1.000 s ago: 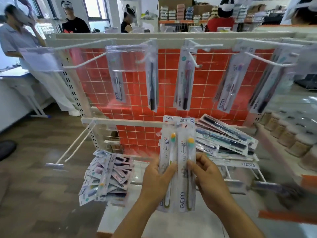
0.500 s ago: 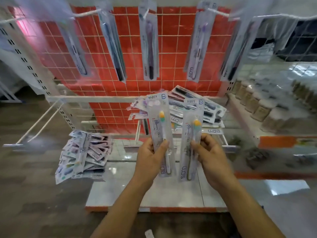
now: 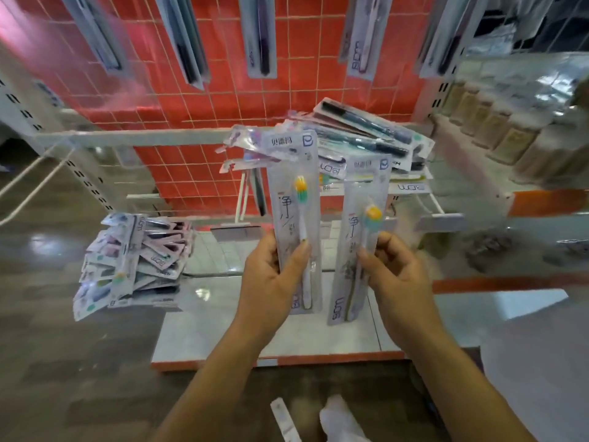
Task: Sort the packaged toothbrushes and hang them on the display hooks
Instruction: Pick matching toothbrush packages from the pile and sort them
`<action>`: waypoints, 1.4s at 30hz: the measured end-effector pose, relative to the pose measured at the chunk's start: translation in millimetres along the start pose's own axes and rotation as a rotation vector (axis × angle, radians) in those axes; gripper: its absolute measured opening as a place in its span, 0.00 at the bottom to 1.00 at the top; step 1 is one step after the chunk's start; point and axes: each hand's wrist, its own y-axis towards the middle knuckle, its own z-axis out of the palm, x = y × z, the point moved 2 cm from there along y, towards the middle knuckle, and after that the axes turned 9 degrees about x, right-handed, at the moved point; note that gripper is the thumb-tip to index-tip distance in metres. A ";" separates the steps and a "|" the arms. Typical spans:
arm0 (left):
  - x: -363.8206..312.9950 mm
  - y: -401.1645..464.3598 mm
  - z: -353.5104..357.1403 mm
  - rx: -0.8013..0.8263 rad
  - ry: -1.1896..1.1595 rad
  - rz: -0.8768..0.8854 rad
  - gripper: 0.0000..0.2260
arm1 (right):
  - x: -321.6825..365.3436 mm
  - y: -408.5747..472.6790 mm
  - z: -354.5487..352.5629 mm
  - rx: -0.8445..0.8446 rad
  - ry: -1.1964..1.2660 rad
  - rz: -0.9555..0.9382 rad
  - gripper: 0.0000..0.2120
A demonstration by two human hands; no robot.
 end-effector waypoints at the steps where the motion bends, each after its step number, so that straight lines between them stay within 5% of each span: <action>1: 10.3 -0.5 1.4 -0.017 0.026 0.029 0.09 | -9.0 -0.7 -1.4 0.010 -0.017 -0.028 0.10; 6: 63.2 2.4 9.9 -0.047 0.121 0.244 0.18 | -51.2 5.9 -11.0 0.032 -0.031 -0.145 0.07; 15: 170.0 15.5 8.9 -0.098 0.252 0.620 0.04 | -155.5 30.2 -19.4 0.039 -0.110 -0.483 0.08; 27: 282.6 32.0 6.6 -0.131 0.147 0.573 0.10 | -255.6 50.9 -38.5 0.048 -0.101 -0.636 0.06; 42: 263.0 29.7 -20.9 -0.265 0.033 0.480 0.13 | -205.0 83.3 6.0 0.083 -0.137 -0.677 0.10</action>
